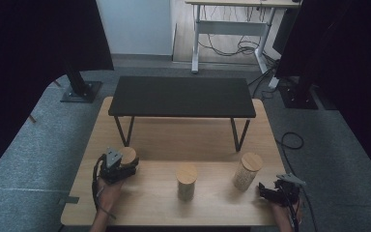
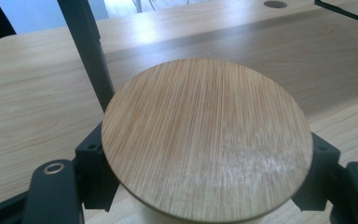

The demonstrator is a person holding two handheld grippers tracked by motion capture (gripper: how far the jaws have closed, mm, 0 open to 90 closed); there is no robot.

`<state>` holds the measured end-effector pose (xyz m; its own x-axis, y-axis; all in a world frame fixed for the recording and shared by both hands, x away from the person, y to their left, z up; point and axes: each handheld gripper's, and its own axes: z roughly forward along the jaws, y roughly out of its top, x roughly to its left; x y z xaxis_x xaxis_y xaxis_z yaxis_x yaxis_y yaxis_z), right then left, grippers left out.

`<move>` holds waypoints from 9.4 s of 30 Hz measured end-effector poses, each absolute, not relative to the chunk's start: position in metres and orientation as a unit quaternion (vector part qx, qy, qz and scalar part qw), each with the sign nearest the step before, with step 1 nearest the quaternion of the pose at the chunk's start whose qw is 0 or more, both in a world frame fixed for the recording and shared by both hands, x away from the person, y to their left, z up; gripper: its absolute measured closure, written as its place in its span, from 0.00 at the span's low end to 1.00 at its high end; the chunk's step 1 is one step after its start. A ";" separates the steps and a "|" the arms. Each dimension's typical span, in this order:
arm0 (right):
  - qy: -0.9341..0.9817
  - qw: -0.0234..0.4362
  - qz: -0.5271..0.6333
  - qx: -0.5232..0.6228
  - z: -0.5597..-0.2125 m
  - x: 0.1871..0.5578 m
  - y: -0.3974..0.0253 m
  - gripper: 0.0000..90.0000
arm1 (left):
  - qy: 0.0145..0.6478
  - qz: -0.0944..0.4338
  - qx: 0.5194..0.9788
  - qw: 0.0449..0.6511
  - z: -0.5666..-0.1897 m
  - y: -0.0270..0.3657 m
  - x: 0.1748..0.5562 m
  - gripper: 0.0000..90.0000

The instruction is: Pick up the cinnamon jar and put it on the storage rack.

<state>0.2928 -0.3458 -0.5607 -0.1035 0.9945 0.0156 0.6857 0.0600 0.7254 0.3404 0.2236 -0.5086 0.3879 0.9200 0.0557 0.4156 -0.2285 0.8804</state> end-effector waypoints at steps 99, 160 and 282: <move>0.681 0.259 0.298 0.617 -0.561 0.293 -0.346 0.07 | 0.454 0.296 0.728 0.419 -0.465 0.217 0.341 0.28; 0.682 0.257 0.299 0.616 -0.561 0.292 -0.345 0.07 | 0.455 0.285 0.733 0.418 -0.443 0.219 0.347 0.28; 0.683 0.257 0.300 0.614 -0.561 0.292 -0.345 0.07 | 0.447 0.273 0.744 0.415 -0.376 0.219 0.376 0.28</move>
<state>0.2921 -0.3452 -0.5608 -0.1137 0.9934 0.0174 0.6858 0.0659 0.7248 0.3763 0.2186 -0.3757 0.4521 0.8913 0.0351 0.4384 -0.2563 0.8615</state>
